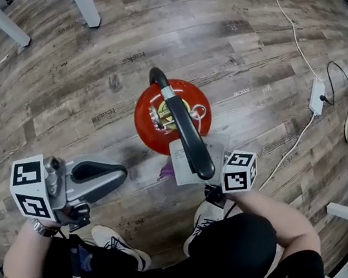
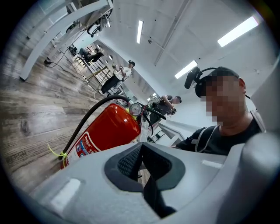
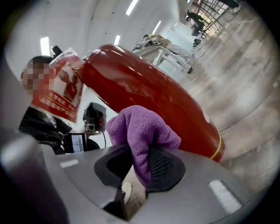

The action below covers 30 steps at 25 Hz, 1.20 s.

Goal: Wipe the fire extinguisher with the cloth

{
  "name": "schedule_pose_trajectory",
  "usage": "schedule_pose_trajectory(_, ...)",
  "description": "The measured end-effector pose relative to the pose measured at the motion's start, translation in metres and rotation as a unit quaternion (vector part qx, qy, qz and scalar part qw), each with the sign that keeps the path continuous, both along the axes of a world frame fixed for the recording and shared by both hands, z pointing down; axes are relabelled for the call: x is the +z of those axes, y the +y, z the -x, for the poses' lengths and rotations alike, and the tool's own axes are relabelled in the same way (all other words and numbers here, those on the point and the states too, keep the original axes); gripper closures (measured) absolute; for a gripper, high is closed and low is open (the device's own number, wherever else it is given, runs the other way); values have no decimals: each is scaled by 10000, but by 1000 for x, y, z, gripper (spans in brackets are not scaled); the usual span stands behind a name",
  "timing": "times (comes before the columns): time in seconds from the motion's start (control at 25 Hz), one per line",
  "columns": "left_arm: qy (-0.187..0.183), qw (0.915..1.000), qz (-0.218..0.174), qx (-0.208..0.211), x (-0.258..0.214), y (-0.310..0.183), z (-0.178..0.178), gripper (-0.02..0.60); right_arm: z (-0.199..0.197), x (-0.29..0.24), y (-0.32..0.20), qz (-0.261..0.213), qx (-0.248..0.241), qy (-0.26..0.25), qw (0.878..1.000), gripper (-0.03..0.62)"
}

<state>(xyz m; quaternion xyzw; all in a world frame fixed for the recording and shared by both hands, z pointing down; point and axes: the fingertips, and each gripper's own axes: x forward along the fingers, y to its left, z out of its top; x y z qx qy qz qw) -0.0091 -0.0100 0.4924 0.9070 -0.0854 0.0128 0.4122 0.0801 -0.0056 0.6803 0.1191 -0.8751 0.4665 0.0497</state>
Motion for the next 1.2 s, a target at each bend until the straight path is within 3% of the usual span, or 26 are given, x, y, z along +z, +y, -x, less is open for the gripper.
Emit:
schedule_pose_trajectory(0.16, -79, 9998, 75, -146, 6, -1, 6, 580, 2, 87, 2, 867, 314, 475, 9946, 510)
schedule_pose_trajectory(0.28, -60, 9994, 188, -287, 11, -5, 9, 580, -1, 131, 1, 1266, 552, 805, 9871, 510)
schedule_pose_trajectory(0.44, -152, 9989, 324, -318, 22, -3, 10, 580, -7, 154, 1, 1474, 637, 985, 9821, 510)
schedule_pose_trajectory(0.6, -103, 9991, 286, -284, 20, -8, 10, 580, -18, 135, -4, 1359, 548, 998, 9842, 510)
schedule_pose_trajectory(0.8, -26, 9997, 186, -174, 17, -15, 5, 580, -42, 47, -27, 712, 305, 871, 9932, 510)
schedule_pose_trajectory(0.96, 81, 9998, 133, -124, 15, -22, -1, 580, -72, -66, -82, -276, 557, 619, 9961, 510)
schedule_pose_trajectory(1.08, 130, 9997, 113, -165, 13, -28, -3, 580, -77, -159, -116, -1356, 414, 664, 9877, 510)
schedule_pose_trajectory(1.2, 136, 9997, -23, -211, 9, -36, -5, 580, -65, -235, -120, -2427, -321, 1025, 9641, 510)
